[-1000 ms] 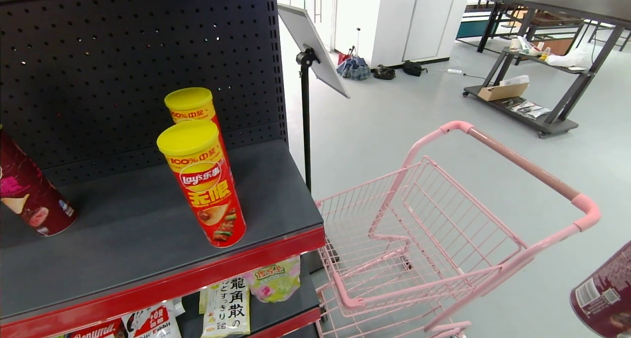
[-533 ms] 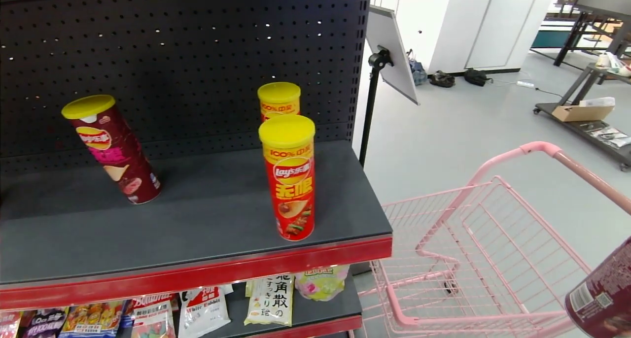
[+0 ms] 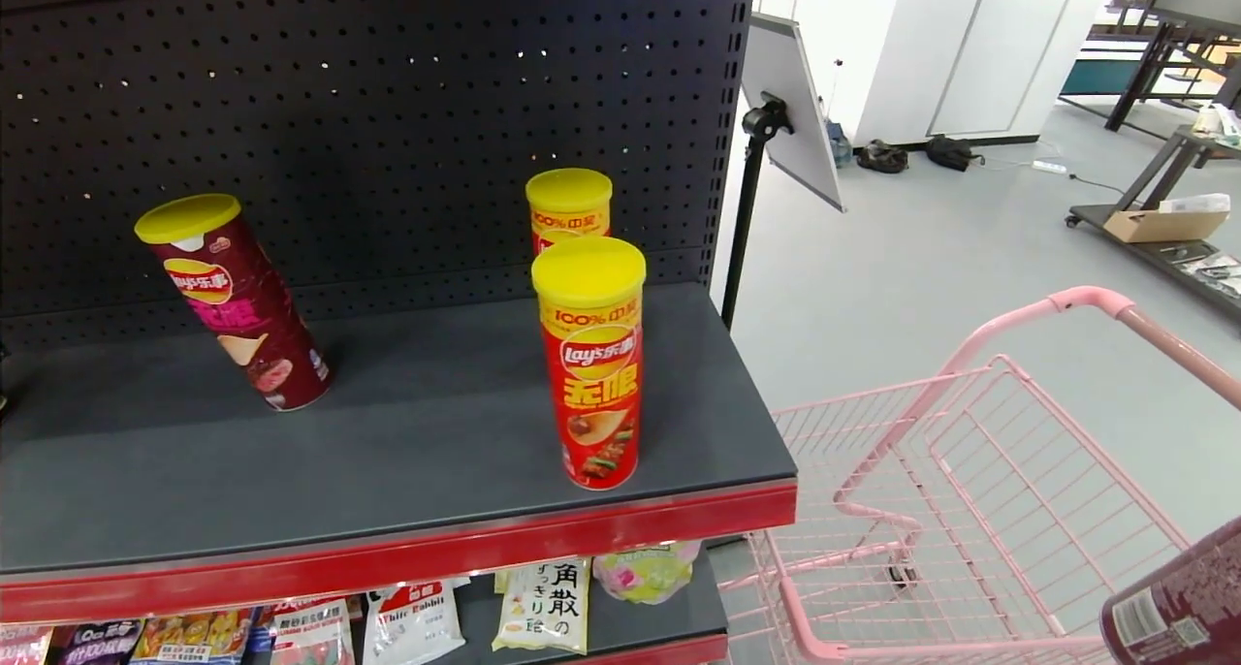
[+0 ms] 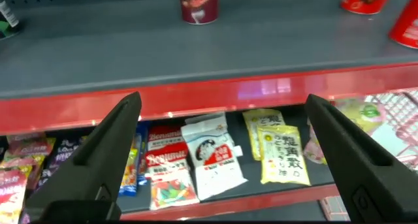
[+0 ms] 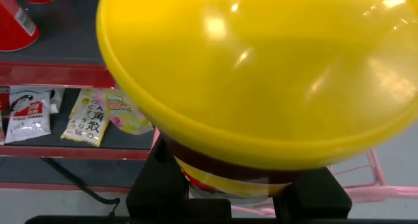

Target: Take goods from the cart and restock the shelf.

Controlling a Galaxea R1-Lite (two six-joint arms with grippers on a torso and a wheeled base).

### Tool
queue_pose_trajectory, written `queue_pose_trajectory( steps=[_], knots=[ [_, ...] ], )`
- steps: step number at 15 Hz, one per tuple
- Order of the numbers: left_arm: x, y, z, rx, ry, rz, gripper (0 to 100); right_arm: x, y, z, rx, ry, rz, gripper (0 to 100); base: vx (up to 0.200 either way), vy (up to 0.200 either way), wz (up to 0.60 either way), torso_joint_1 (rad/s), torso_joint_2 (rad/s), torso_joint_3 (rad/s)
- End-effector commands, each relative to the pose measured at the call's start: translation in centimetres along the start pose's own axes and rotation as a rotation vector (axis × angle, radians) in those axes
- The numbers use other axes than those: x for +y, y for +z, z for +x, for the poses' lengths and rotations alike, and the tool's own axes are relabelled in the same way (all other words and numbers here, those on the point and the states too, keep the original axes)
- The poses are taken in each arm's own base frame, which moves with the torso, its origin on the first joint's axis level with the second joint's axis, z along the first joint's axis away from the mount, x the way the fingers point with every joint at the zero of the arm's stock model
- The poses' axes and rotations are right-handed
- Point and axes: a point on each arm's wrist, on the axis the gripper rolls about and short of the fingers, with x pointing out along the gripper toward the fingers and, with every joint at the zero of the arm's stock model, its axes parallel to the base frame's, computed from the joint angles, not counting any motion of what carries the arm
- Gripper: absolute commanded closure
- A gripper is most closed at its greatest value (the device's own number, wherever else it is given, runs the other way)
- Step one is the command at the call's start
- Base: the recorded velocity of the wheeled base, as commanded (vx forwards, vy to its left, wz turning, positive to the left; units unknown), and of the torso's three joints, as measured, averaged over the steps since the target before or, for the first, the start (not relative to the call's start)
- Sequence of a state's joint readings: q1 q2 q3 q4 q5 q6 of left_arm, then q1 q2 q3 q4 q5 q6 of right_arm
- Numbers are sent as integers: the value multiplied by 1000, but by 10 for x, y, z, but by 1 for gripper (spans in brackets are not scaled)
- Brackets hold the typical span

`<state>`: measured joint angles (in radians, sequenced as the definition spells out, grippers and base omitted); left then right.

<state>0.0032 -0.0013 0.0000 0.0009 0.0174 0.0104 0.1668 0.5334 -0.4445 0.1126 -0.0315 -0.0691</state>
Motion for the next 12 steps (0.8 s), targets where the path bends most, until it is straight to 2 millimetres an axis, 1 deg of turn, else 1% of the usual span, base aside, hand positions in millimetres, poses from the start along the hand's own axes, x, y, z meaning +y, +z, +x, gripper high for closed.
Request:
queue_pose_trajectory(
  steps=[1, 10, 12],
  knots=[
    [0, 0, 0, 2, 1, 0, 0, 0, -7, -6, -28, -2, 0, 100, 0, 200, 0, 22, -2, -2],
    [0, 0, 0, 2, 1, -1, 0, 0, -8, -4, -14, -6, 0, 100, 0, 200, 0, -1, 2, 2],
    [0, 0, 0, 2, 1, -1, 0, 0, -11, -6, -18, -14, -16, 100, 0, 200, 0, 5, 2, 5]
  ],
)
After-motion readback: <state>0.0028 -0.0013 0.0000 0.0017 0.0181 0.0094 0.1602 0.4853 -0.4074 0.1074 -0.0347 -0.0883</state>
